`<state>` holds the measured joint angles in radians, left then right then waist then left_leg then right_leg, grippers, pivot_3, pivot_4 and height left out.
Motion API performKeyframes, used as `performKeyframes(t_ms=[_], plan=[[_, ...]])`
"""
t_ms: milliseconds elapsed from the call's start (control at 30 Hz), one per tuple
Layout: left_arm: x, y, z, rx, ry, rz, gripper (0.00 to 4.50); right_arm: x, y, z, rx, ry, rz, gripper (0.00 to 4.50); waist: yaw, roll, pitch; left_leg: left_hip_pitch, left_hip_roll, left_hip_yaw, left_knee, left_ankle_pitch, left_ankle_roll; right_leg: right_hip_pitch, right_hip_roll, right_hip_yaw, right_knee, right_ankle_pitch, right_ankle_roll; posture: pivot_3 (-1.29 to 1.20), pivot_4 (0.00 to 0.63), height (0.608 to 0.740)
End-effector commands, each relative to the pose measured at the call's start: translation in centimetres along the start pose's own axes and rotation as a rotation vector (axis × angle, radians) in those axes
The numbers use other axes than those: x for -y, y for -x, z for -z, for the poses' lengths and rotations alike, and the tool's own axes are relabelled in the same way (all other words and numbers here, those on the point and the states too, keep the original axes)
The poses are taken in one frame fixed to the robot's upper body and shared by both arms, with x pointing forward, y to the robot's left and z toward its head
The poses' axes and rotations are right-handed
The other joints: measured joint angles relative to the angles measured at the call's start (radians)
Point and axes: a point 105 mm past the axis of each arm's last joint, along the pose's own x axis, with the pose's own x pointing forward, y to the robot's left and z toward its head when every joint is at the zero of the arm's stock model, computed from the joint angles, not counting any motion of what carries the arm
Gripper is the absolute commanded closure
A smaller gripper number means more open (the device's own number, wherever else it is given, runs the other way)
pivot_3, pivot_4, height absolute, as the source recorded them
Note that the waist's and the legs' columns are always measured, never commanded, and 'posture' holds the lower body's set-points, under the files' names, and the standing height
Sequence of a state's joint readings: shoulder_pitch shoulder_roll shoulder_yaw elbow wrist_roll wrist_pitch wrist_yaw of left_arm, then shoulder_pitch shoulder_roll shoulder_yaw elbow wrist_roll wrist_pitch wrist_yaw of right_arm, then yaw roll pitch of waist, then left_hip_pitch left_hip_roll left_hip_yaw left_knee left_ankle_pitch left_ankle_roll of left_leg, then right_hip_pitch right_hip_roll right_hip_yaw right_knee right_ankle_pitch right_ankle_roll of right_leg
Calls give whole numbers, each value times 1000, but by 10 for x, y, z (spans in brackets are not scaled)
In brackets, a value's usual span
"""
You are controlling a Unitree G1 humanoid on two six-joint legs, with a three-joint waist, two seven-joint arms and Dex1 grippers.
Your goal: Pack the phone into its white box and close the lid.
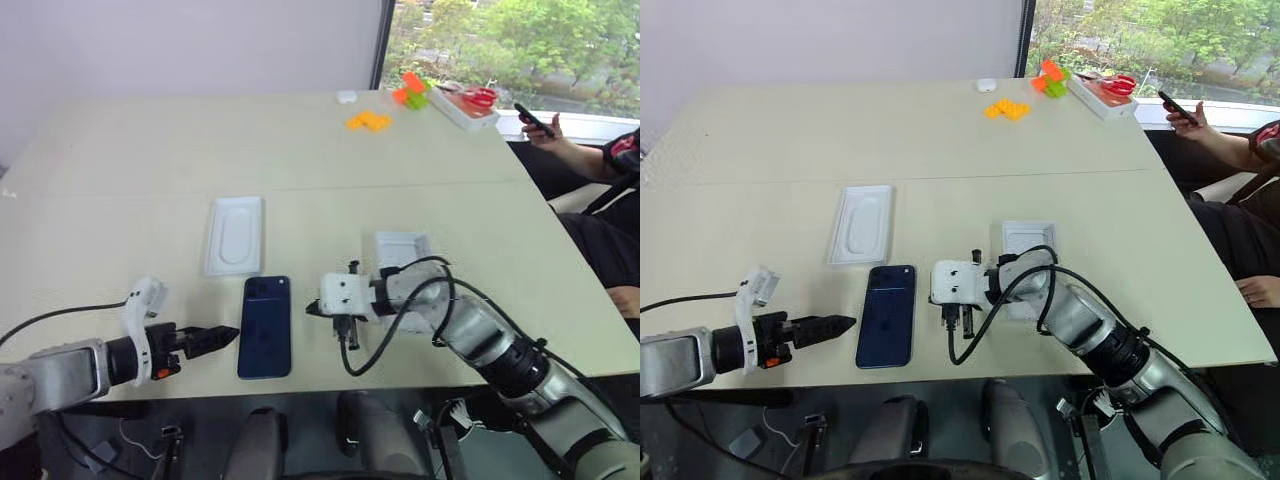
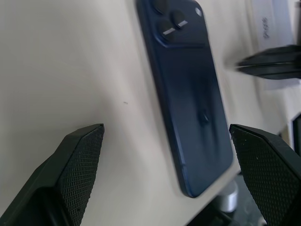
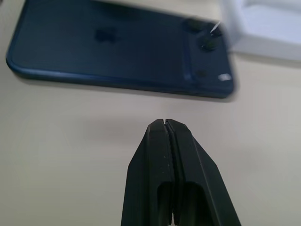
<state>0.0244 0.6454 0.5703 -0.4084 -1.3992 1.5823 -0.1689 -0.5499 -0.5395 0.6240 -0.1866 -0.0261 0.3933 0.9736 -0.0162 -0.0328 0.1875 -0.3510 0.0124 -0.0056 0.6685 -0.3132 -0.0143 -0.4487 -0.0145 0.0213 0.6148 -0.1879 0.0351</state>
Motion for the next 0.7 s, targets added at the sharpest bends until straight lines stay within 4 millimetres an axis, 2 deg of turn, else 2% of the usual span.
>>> performKeyframes(t_ms=[33, 300, 700], plan=[[8, -13, 16, -83, 32, 49, 0, 2, -9, -9, 12, 38, -22, 4447, 0, 0, 0, 0, -1, 0, 0, 0, 0, 0, -1, 0, 0, 0, 0, 0, 150, 727], [14, -21, 17, -87, 86, 49, 0, -3, -25, -16, 28, 83, -89, 4447, 1, 0, 0, 8, -1, 0, -1, 0, 0, 8, -1, 0, -2, -2, 3, 0, 150, 727], [31, -35, 12, -52, 169, 96, 0, -1, -36, -20, 67, 75, -88, 4447, 3, 4, -2, 12, -1, 0, -2, 0, 0, 11, -1, 0, -2, -3, 3, 0, 150, 727]])
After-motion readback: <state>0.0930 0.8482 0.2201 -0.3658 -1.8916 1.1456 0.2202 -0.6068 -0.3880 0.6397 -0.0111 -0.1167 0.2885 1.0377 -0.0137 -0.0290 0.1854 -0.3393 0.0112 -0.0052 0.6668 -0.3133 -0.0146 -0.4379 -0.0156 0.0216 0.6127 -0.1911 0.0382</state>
